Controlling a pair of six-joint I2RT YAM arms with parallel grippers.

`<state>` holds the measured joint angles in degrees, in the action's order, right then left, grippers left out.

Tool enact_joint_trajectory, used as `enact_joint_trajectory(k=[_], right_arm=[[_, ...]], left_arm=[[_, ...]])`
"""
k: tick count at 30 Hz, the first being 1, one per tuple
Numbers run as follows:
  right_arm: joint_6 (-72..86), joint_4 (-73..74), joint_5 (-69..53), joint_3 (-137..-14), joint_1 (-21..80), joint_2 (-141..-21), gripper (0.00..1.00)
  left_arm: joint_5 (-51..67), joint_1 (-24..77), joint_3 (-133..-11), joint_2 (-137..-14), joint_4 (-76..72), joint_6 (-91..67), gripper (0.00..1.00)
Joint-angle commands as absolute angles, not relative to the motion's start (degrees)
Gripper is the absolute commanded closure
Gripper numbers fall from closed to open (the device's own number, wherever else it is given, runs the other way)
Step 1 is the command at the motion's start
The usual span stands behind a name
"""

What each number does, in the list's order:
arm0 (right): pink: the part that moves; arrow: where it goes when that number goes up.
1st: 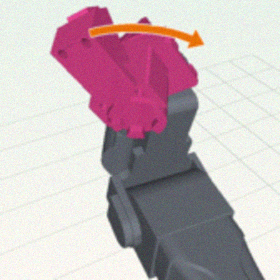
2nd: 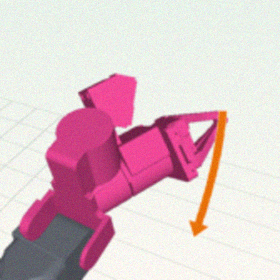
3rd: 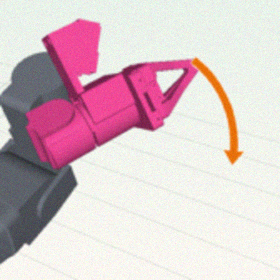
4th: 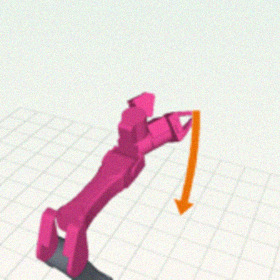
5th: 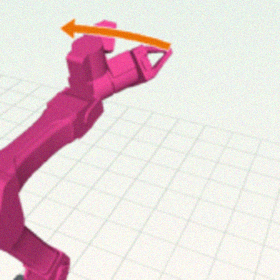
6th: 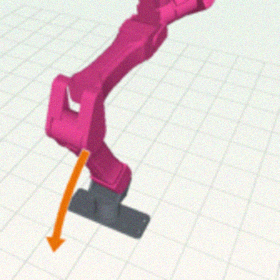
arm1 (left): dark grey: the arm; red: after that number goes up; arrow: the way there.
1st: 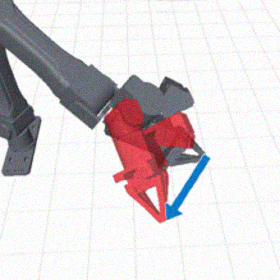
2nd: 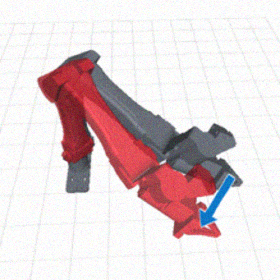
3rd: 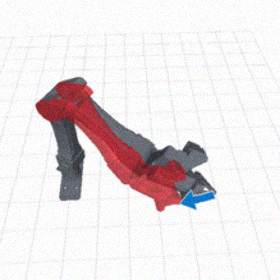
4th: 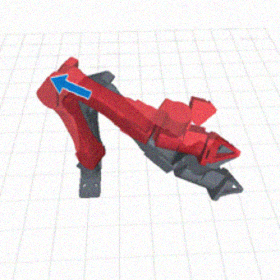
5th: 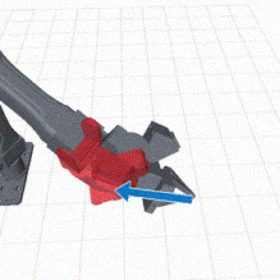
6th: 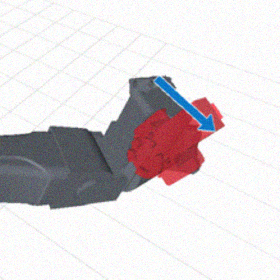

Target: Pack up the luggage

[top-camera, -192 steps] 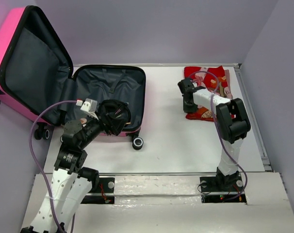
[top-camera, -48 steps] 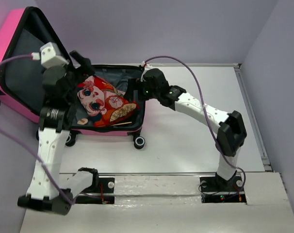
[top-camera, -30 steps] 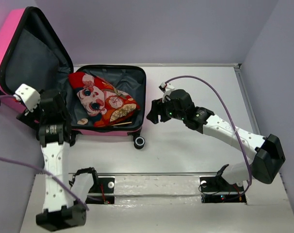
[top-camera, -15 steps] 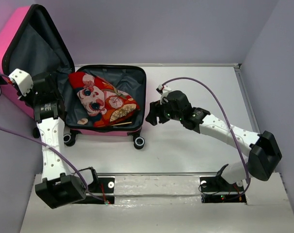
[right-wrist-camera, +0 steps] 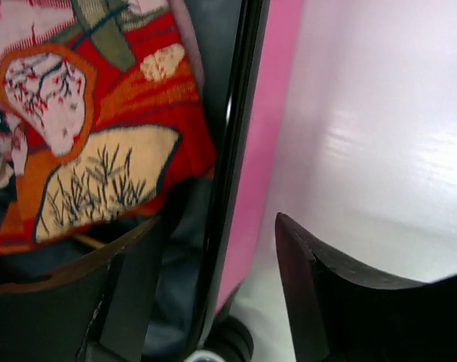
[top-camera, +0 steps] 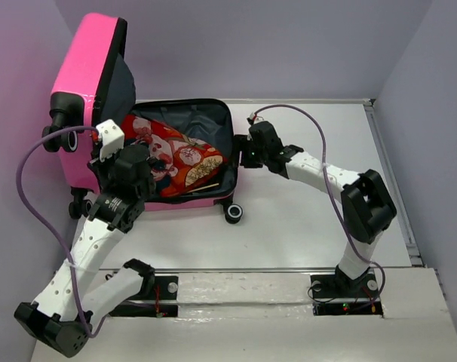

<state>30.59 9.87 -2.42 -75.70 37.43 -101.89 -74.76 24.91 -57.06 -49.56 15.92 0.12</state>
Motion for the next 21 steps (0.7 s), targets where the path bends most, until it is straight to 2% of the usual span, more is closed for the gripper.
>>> enact_joint_trajectory(k=[1,4,5,7,13,16,19,20,21], right_arm=[[33.4,8.44,-7.45,-82.44,37.88,-108.45,0.66],[34.19,6.6,-10.8,-81.83,37.88,-110.56,0.79],[34.36,5.98,-11.33,-81.39,37.88,-110.65,0.84],[34.28,4.92,-13.09,-81.04,37.88,-110.57,0.88],[33.75,4.83,-15.03,-80.6,38.41,-109.78,0.89],[34.01,4.83,-15.12,-80.51,38.41,-109.6,0.89],[34.45,4.83,-14.85,-80.42,38.41,-109.69,0.89],[34.45,4.92,-14.94,-80.42,38.41,-109.77,0.87],[34.45,4.92,-14.85,-80.33,38.41,-109.69,0.86]], left_arm=[[-71.02,33.81,-55.9,-49.13,11.25,-0.26,0.94],[-69.96,39.35,-55.11,-48.95,11.6,-0.26,0.94],[-69.79,44.16,-54.85,-49.04,12.04,-0.79,0.94],[-68.91,48.93,-54.32,-50.01,13.27,-2.89,0.94],[-66.89,65.53,-53.7,-56.24,22.49,-14.3,0.94],[-63.82,68.02,-53.88,-57.74,23.73,-17.13,0.93],[-59.09,70.04,-54.84,-56.18,23.92,-21.18,0.5],[-57.76,70.31,-55.71,-53.99,22.69,-20.22,0.25],[-56.09,70.66,-55.72,-53.97,21.81,-19.95,0.16]])
